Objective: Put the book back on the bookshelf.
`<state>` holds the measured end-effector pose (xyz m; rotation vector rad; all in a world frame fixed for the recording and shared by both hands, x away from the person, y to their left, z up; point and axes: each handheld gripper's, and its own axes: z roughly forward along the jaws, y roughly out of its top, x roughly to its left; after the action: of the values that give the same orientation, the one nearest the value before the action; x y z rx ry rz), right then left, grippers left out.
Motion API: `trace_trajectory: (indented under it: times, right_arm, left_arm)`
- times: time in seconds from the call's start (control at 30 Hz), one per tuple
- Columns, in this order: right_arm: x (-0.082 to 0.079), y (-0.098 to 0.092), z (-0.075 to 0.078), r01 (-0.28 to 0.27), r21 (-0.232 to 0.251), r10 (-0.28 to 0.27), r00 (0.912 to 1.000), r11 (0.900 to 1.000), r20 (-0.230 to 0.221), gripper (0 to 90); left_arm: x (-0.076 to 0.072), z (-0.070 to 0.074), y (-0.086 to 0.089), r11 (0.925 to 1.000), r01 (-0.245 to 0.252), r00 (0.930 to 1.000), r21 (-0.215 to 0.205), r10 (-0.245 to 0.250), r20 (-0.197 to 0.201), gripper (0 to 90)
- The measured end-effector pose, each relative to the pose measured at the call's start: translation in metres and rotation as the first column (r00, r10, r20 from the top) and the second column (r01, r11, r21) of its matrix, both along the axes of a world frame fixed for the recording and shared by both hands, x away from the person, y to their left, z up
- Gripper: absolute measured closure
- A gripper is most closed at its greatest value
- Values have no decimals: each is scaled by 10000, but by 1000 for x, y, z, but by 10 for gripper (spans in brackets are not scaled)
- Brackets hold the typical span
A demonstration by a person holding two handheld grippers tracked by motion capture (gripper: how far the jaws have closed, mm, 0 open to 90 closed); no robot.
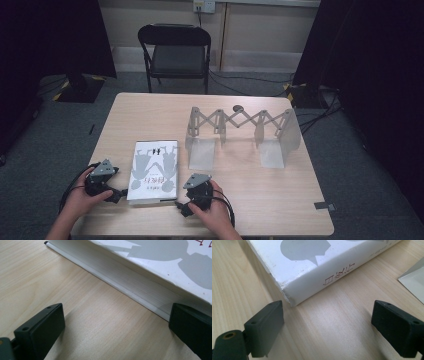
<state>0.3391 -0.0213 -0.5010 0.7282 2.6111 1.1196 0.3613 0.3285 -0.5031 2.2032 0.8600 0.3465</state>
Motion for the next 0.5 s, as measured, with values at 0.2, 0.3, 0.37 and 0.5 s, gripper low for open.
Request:
trace_trajectory:
  times: [0.2,0.3,0.37,0.5]
  right_arm:
    - [1,1,0,-45,18,45,10000,10000,-26,102]
    - [1,1,0,-59,20,60,10000,10000,-24,102]
    - [2,1,0,-164,34,164,9999,9999,-22,102]
    - [4,2,0,-268,15,268,9996,9996,-12,102]
  left_arm:
    - [-12,4,6,9998,-115,9997,160,118,-202,45]
    - [-18,7,9,9996,-60,9994,287,69,-335,85]
    - [-23,9,10,9995,119,9993,286,-108,-367,163]
    - [-34,11,9,9987,415,9973,287,-396,-620,164]
